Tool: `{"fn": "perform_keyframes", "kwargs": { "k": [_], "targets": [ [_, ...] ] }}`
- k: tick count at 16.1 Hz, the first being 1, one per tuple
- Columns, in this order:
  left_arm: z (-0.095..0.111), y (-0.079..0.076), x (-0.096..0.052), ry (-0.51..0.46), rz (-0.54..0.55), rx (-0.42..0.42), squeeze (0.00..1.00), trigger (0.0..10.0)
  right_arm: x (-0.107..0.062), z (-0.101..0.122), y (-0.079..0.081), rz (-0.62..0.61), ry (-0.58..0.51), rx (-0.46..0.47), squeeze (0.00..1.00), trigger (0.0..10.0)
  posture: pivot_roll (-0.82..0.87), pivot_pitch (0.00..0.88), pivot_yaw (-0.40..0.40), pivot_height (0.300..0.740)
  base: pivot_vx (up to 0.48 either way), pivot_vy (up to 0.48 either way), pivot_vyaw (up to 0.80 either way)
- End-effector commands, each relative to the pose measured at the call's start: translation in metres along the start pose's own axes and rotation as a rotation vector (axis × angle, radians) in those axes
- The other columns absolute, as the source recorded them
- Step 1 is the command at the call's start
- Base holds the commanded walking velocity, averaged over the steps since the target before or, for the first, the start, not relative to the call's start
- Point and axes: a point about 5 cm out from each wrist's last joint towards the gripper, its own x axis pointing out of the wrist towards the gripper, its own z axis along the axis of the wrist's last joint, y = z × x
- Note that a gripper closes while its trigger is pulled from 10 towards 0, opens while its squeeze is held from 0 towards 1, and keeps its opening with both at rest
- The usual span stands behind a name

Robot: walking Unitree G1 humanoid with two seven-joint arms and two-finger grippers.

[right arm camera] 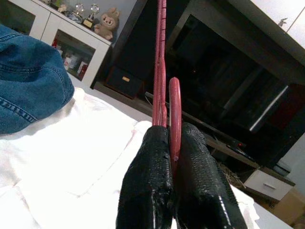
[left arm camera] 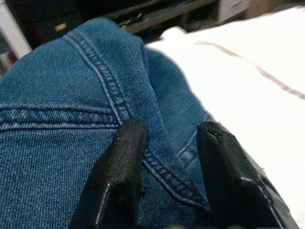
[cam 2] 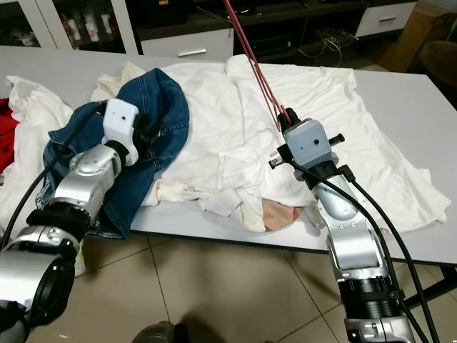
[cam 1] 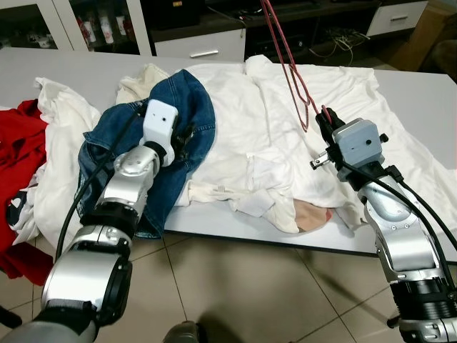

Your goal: Hang hanger

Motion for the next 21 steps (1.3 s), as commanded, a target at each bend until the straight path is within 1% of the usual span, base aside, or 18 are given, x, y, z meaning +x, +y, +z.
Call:
{"fn": "perform_keyframes", "kwargs": {
  "k": [1, 3, 5, 7, 8, 9, 10, 11, 14, 15, 16, 17, 18, 21],
  "targets": [
    [-0.001, 0.001, 0.002, 0.045, 0.036, 0.013, 0.00, 10.0, 0.003, 0.005, -0.001, -0.008, -0.016, -0.012, 0.00, 10.0, 0.08, 0.020, 0.069, 0.740, 0.000, 0.000, 0.00],
    [-0.005, 0.004, 0.003, 0.084, 0.068, 0.001, 0.00, 10.0, 0.003, 0.005, -0.001, -0.008, -0.017, -0.013, 0.00, 10.0, 0.08, 0.015, 0.069, 0.740, 0.000, 0.000, 0.00],
    [-0.007, 0.003, 0.003, 0.102, 0.075, 0.000, 0.00, 10.0, 0.003, 0.004, -0.001, -0.008, -0.016, -0.013, 0.00, 10.0, 0.08, 0.014, 0.069, 0.740, 0.000, 0.000, 0.00],
    [-0.011, 0.002, 0.004, 0.133, 0.090, -0.032, 0.00, 10.0, 0.004, 0.004, -0.002, -0.010, -0.015, -0.016, 0.00, 10.0, 0.08, 0.012, 0.069, 0.740, 0.000, 0.000, 0.00],
    [-0.013, 0.001, 0.004, 0.155, 0.091, -0.044, 0.00, 9.3, 0.004, 0.004, -0.002, -0.011, -0.015, -0.019, 0.00, 10.0, 0.07, 0.012, 0.066, 0.740, 0.000, 0.000, 0.00],
    [-0.014, -0.001, 0.004, 0.165, 0.087, -0.046, 0.00, 1.1, 0.003, 0.005, -0.003, -0.012, -0.015, -0.021, 0.00, 10.0, 0.07, 0.011, 0.066, 0.740, 0.000, 0.000, 0.00],
    [-0.016, -0.003, 0.004, 0.180, 0.074, -0.040, 0.00, 0.0, 0.003, 0.005, -0.003, -0.013, -0.015, -0.023, 0.00, 10.0, 0.07, 0.011, 0.065, 0.740, 0.000, 0.000, 0.00],
    [-0.021, -0.006, 0.004, 0.209, 0.058, -0.030, 0.00, 0.0, 0.003, 0.005, -0.004, -0.015, -0.015, -0.027, 0.00, 10.0, 0.07, 0.010, 0.063, 0.740, 0.000, 0.000, 0.00],
    [-0.023, -0.007, 0.003, 0.216, 0.056, -0.013, 0.00, 0.0, 0.004, 0.005, -0.006, -0.018, -0.014, -0.033, 0.00, 10.0, 0.07, 0.007, 0.060, 0.740, 0.000, 0.000, 0.00],
    [-0.022, -0.006, 0.003, 0.202, 0.056, -0.008, 0.00, 0.0, 0.004, 0.005, -0.006, -0.019, -0.015, -0.034, 0.00, 10.0, 0.07, 0.007, 0.060, 0.740, 0.000, 0.000, 0.00],
    [-0.008, -0.005, 0.005, 0.100, 0.043, 0.005, 0.00, 0.0, 0.004, 0.005, -0.006, -0.021, -0.016, -0.036, 0.00, 10.0, 0.07, 0.007, 0.060, 0.740, 0.000, 0.000, 0.00],
    [-0.001, -0.004, 0.005, 0.050, 0.037, 0.003, 0.00, 0.0, 0.004, 0.005, -0.006, -0.022, -0.016, -0.036, 0.00, 10.0, 0.07, 0.007, 0.060, 0.740, 0.000, 0.000, 0.00],
    [0.013, 0.000, 0.006, -0.039, 0.031, -0.007, 0.00, 0.0, 0.004, 0.005, -0.006, -0.023, -0.016, -0.037, 0.00, 10.0, 0.07, 0.007, 0.060, 0.740, 0.000, 0.000, 0.00],
    [0.023, 0.011, 0.001, -0.097, 0.016, 0.003, 0.00, 0.0, 0.004, 0.005, -0.005, -0.024, -0.014, -0.037, 0.00, 10.0, 0.08, 0.011, 0.062, 0.740, 0.000, 0.000, 0.00]
  ]
}}
